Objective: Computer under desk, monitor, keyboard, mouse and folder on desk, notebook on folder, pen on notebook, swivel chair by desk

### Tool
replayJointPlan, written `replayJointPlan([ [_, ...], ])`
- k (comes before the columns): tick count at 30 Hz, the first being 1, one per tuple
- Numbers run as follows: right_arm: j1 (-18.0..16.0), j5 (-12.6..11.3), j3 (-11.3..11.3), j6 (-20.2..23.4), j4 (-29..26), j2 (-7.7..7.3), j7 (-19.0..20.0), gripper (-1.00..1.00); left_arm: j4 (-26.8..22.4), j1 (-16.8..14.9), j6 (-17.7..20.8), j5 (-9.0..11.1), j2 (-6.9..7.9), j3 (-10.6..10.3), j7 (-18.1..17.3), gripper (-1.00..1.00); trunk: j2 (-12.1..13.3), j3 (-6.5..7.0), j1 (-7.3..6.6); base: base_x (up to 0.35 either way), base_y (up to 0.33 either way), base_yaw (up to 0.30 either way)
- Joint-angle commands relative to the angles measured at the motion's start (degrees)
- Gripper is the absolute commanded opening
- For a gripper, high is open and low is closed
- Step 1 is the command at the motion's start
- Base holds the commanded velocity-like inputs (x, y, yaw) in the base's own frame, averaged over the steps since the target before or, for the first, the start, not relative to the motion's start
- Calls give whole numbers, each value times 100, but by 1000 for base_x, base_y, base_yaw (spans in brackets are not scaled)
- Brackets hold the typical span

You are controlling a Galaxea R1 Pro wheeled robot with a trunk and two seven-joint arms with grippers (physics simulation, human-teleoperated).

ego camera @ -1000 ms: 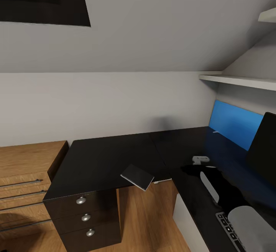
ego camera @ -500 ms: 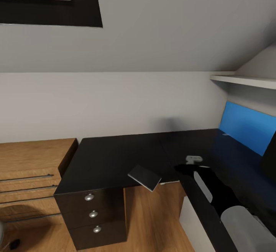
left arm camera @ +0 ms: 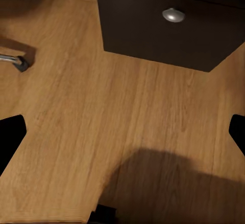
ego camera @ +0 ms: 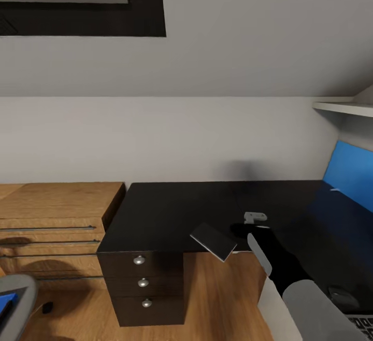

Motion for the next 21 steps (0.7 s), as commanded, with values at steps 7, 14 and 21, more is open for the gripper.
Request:
replayJointPlan([
  [7, 88, -45, 174, 15, -24, 66, -281, 100, 42, 0, 14, 55, 16, -20, 56, 100, -4, -9, 1, 0, 0, 32],
  [14, 100, -57, 213, 15, -66, 101, -293, 100, 162, 0, -186, 49, 3, -20, 50, 100, -4, -9, 1, -209, 101, 153],
  [21, 105, -35, 214, 15, -63, 239, -300, 100, 162, 0, -206, 55, 0, -20, 41, 100, -4, -9, 1, -279, 195, 262],
])
